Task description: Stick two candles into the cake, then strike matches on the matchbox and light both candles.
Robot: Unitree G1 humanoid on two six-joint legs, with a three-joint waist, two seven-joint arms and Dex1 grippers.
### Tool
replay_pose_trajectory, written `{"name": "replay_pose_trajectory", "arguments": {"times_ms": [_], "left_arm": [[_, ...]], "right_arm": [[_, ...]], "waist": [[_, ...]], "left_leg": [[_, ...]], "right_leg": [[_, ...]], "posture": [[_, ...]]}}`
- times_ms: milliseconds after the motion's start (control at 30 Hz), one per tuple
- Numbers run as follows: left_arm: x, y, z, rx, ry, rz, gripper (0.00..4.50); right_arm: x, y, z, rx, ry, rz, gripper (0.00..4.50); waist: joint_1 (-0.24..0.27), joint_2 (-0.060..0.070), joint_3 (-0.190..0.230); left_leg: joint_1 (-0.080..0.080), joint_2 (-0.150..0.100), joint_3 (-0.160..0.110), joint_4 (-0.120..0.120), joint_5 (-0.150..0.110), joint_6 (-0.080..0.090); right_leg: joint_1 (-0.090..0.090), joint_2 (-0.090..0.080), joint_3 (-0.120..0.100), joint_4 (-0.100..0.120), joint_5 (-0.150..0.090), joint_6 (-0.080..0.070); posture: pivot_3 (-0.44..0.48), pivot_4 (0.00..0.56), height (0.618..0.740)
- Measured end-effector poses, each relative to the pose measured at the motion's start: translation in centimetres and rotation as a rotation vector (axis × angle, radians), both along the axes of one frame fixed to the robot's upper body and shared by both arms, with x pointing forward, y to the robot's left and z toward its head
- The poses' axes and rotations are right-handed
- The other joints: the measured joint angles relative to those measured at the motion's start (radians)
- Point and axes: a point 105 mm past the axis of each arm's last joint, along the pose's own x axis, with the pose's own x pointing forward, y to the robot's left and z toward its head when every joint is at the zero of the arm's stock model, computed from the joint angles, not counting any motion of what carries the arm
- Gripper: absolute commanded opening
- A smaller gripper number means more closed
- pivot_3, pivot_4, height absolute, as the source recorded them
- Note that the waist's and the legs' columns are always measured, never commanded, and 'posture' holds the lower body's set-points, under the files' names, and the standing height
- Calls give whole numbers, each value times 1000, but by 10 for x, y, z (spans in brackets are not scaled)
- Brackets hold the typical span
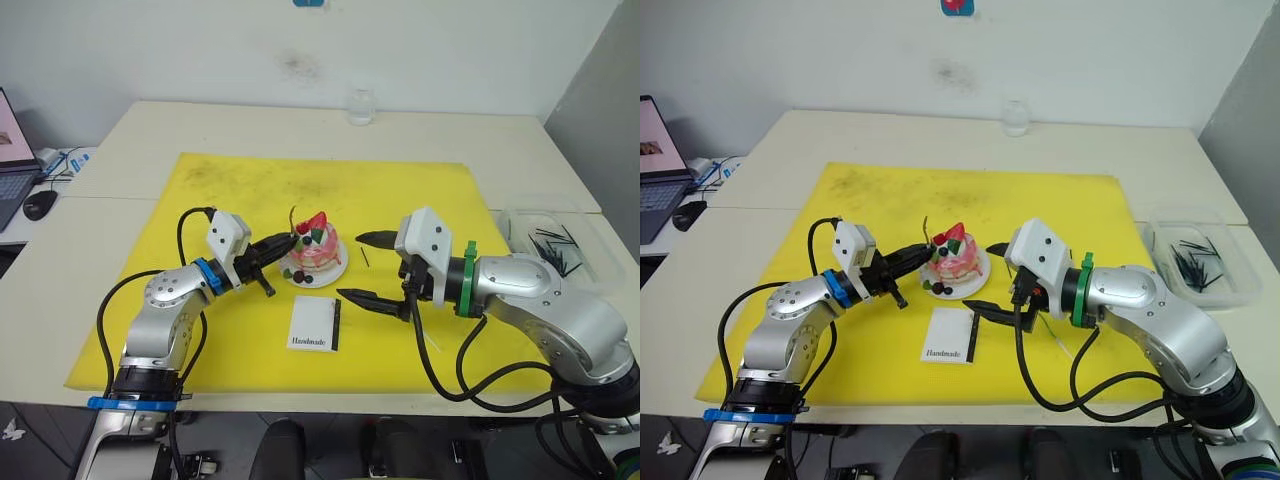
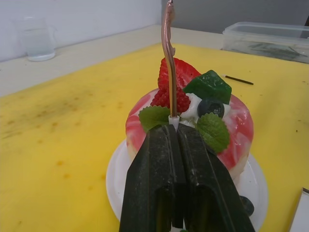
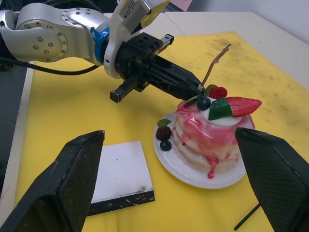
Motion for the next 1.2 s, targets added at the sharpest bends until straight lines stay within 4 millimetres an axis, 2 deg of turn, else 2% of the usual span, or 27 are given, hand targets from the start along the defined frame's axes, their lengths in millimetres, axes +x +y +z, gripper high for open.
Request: {"name": "replay_pose_trajectory", "arguments": {"times_ms": [167,200,233,333,633,1000,1100,1200], "left_arm": [[2,1,2,-18,8,10,0],[2,1,2,-23,14,13,595],[3,2,4,-27,17,19,752],[5,5,5,-40,32,36,1630],[6,17,9,-62,57,83,4461],[2,22,23,-52,51,94,4485],[-5,36,37,-22,22,111,4485],[-18,48,42,39,38,100,4485]], "right_arm": [[0,0,0,0,0,0,4472],[0,0,0,1,0,0,4500],[0,0,0,2,0,0,4500],[0,1,0,3,1,0,4500],[0,2,1,14,-1,-3,4500],[8,3,7,71,-22,-52,4500],[12,-3,14,100,-42,-86,4500],[15,-15,19,122,-48,-130,4500]], "waist": [[0,0,0],[0,0,0],[0,0,0],[0,0,0],[0,0,0],[-1,0,0],[-2,0,0],[-5,0,0]], "left_leg": [[0,0,0,0,0,0],[0,0,0,0,0,0],[0,0,0,0,0,0],[0,0,0,0,0,0],[0,0,0,0,0,0],[-1,0,0,0,0,0],[-1,1,-1,0,0,0],[0,1,-1,0,0,0]], "right_leg": [[0,0,0,0,0,0],[0,0,0,0,0,0],[0,0,0,0,0,0],[0,0,0,0,0,0],[0,0,0,0,0,0],[-1,0,0,0,0,0],[-1,0,0,0,0,0],[-1,0,1,0,0,0]], "posture": [[0,150,740],[0,150,740],[0,150,740],[0,150,740],[0,150,740],[0,150,740],[0,150,740],[0,150,740]]}}
